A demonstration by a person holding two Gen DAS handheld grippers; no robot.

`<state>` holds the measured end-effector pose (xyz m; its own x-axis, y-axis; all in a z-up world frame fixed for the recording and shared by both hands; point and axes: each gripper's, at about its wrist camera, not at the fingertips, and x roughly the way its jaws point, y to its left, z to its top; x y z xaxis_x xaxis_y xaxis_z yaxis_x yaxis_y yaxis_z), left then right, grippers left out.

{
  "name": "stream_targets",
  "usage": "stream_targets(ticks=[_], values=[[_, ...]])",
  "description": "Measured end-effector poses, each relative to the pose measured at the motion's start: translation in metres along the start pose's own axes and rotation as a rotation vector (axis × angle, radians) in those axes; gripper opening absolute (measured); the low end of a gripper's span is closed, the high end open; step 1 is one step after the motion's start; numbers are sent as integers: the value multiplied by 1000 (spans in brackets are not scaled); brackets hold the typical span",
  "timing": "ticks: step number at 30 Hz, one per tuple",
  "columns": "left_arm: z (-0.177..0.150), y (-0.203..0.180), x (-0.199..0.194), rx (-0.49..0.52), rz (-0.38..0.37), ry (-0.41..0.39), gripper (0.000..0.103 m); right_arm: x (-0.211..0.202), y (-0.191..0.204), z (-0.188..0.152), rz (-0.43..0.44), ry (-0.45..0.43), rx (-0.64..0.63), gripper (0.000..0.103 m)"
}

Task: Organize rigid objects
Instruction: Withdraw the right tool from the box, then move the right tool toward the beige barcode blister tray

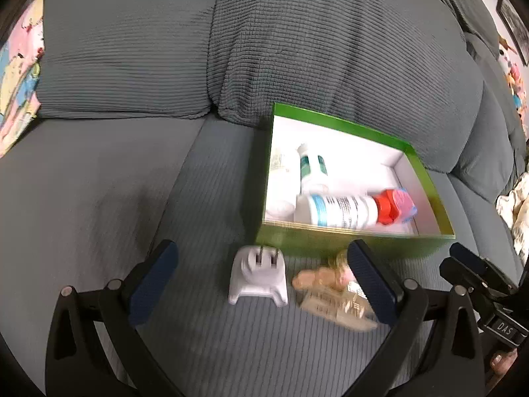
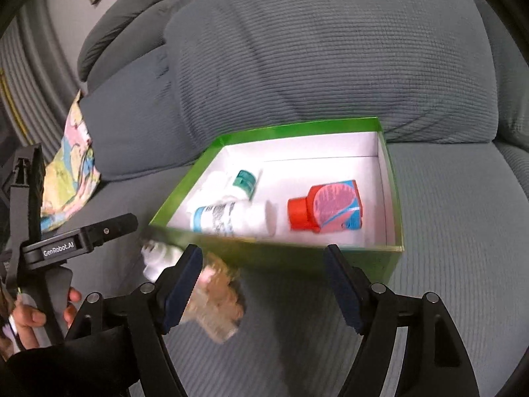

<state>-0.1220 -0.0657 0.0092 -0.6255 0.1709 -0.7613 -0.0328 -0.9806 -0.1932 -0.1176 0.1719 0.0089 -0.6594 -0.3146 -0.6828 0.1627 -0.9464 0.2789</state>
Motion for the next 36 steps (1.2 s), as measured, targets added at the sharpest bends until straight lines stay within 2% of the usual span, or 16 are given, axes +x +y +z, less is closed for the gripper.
stream_targets(ticks=[15,36], values=[[-60,-31,-54,121,62,-68,102,-43,41,-48,-12,8,-100,77],[-87,-61,-71,186,103,-114,102,-65,43,-71,-20,6,-102,77]])
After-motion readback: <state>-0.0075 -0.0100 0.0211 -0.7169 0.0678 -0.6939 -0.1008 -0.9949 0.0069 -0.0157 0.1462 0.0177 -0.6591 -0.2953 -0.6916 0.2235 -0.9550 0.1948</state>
